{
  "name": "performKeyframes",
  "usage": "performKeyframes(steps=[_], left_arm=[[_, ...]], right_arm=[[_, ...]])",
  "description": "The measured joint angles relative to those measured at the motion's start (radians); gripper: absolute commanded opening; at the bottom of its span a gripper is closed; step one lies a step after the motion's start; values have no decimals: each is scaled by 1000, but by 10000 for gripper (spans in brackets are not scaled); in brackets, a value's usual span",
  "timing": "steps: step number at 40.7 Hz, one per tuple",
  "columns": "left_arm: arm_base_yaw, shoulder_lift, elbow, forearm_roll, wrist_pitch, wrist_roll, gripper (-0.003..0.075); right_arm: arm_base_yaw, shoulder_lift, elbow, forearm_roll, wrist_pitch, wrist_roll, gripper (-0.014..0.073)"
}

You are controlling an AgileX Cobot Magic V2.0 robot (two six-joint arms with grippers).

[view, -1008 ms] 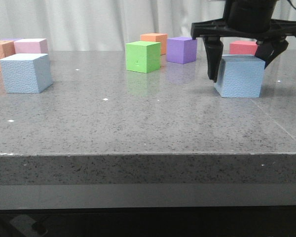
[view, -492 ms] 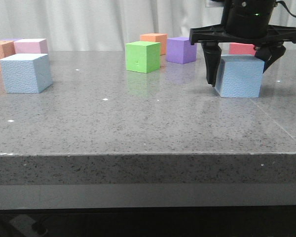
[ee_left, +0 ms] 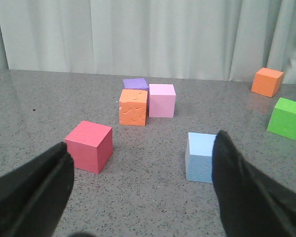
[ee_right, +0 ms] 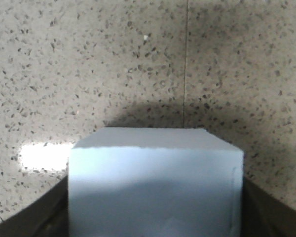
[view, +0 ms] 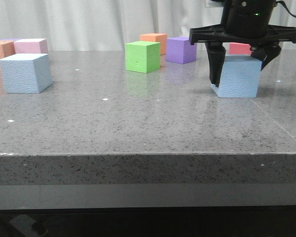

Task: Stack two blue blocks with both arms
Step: 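Close the right gripper on the light-blue cube, then carry the light-blue cube with the right gripper toward the green cube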

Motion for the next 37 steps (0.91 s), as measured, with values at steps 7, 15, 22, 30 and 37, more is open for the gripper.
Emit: performKeyframes(steps=[7,15,22,30,37], left_arm=[[0,0,0,0,0,0,566],[0,0,0,0,0,0,566],[0,0,0,0,0,0,566],[0,0,0,0,0,0,566],[0,0,0,0,0,0,566]], right_arm=[[0,0,-5,9,12,0,339],[56,2,-67,64,52,0,339],[143,6,-150,65,69,50,339],[231,50,-249,-26,125,222,339],[284,143,-365,-66,177,287,339]])
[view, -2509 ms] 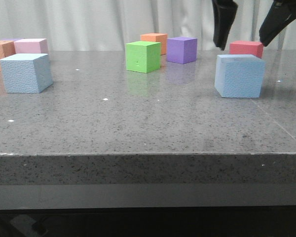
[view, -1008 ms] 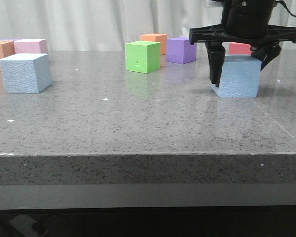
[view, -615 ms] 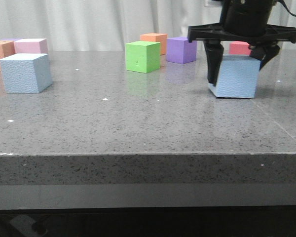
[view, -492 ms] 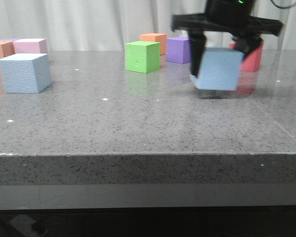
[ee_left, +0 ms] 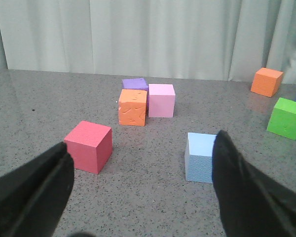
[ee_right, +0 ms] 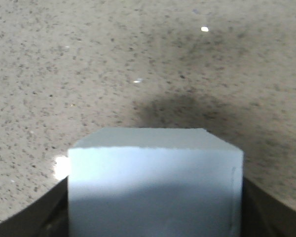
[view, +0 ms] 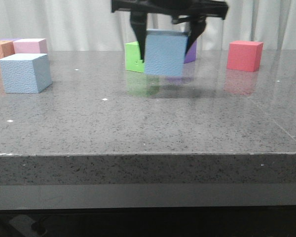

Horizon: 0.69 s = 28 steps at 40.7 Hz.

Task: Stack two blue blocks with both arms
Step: 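Carry the light-blue cube with the right gripper toward the green cube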

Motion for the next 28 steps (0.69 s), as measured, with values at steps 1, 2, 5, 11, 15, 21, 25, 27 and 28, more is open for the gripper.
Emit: performKeyframes(steps=[1,2,5,11,15,21,25,27,28], left_arm=[[0,0,0,0,0,0,566],[0,0,0,0,0,0,566],[0,0,0,0,0,0,566],[-6,0,0,0,0,0,566],[-10,0,0,0,0,0,566],[-10,0,0,0,0,0,566],[-10,0,0,0,0,0,566],[-10,0,0,0,0,0,566],[-10,0,0,0,0,0,566]], right_arm=[[6,13,-22,0,8,2,339],[8,31,-44,0,19,6,339],[13,72,-89,0,46,11,339],[14,126,-133,-3,73,15,339],[14,132,-135,-3,78,17,339],[14,132,-141,-5,78,17,339],[14,132,-141,-5,70,17,339],[14,132,-141,-5,63,17,342],[14,132,-141,-5,61,17,348]])
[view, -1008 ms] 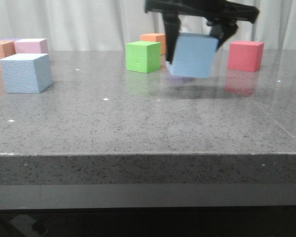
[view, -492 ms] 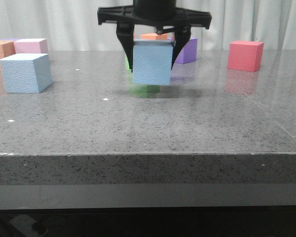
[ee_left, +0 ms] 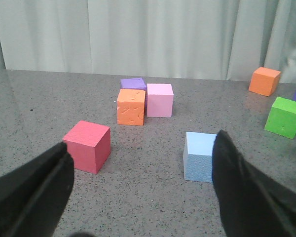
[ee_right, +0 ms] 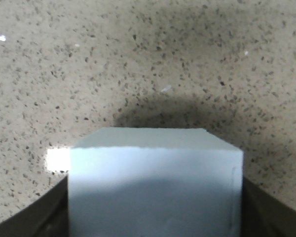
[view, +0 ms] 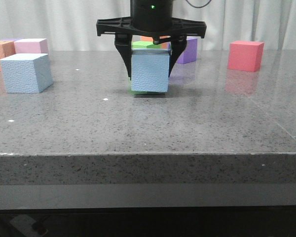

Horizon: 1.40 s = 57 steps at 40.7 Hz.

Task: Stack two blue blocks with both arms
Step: 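Carry the light-blue cube with the right gripper toward the green cube, then set the light-blue cube down and open the right gripper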

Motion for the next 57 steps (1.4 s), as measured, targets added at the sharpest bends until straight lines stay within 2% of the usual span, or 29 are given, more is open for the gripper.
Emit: performKeyframes(steps=[4,9,12,28,39,47,52,57], left_arm=[[0,0,0,0,0,0,566],[0,0,0,0,0,0,566],[0,0,0,0,0,0,566],[0,0,0,0,0,0,566],[0,0,0,0,0,0,566],[0,0,0,0,0,0,566],[0,0,0,0,0,0,566],[0,0,0,0,0,0,566]], right_arm=[[0,0,0,0,-4,0,402],[0,0,0,0,-4,-11,518],[0,0,0,0,-4,-18,540],[0,0,-8,8,1,-25,541],[0,0,-142,10,32,-40,541],[0,-36,-182,24,34,-107,541],[0,-78,-182,36,40,-207,541],[0,-155,-167,111,43,-344,541]])
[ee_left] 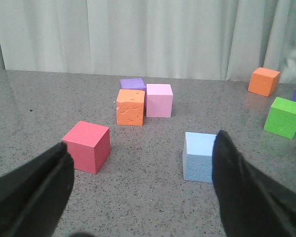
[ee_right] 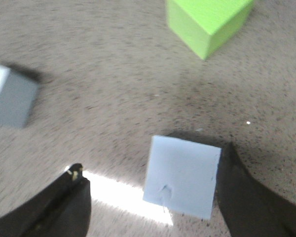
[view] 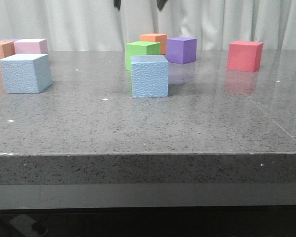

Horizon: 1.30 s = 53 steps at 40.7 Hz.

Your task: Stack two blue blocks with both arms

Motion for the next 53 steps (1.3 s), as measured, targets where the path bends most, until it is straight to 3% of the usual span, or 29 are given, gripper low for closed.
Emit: performKeyframes(steps=[7,19,29,43,53], left_arm=[[0,0,0,0,0,0,566],[0,0,0,0,0,0,566],[0,0,0,0,0,0,566],[0,0,0,0,0,0,566],[0,0,0,0,0,0,566]], right_arm=[[0,-159,97,96,2,-233,541],[-77,-492,467,123,3,-382,541],[-188,-729,804,132,-99,-417,541],[-196,-1056,1161,216,-265,-542,541],[-196,-1266,1297,221,-394,-554,541]])
